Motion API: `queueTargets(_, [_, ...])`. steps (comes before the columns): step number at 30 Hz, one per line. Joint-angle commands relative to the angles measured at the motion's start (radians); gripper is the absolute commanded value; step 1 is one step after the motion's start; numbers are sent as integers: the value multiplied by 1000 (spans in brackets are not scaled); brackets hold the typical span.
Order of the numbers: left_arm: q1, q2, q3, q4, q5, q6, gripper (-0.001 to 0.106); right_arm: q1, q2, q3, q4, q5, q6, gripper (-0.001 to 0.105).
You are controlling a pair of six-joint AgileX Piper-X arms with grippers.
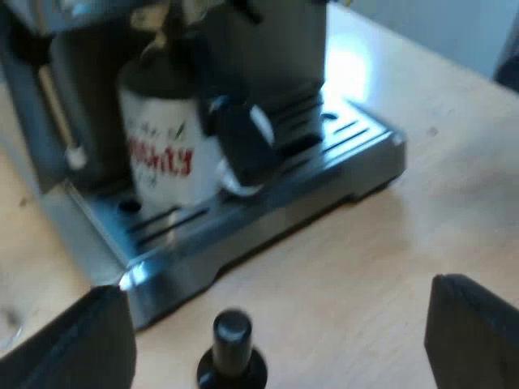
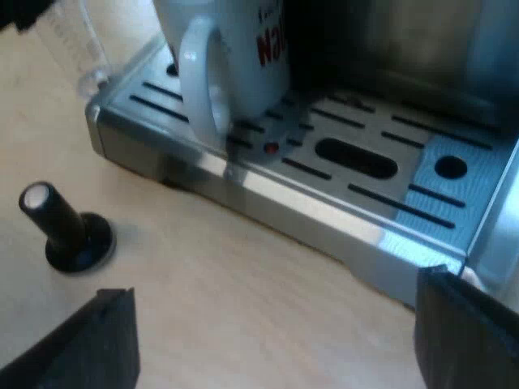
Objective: Remove mug from coffee machine
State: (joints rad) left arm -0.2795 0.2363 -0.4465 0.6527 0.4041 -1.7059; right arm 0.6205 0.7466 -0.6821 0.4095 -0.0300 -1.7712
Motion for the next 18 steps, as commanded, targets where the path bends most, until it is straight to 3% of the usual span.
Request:
queueTargets(1, [-3, 3, -8, -38, 14, 2, 79, 2, 30, -10, -70, 5, 0, 71])
queueTargets(4, [-3, 3, -8, -38, 14, 2, 79, 2, 70, -10, -122, 5, 0, 71])
queueTargets(8, [-3, 3, -8, -38, 16, 2, 79, 2, 117, -10, -145, -4, 50, 71])
queueTargets(13, [-3, 3, -8, -38, 16, 2, 79, 33, 163, -10, -160, -3, 40, 71])
queueTargets(18, [-3, 3, -8, -38, 16, 1, 79, 126, 227, -10, -231, 76, 42, 71])
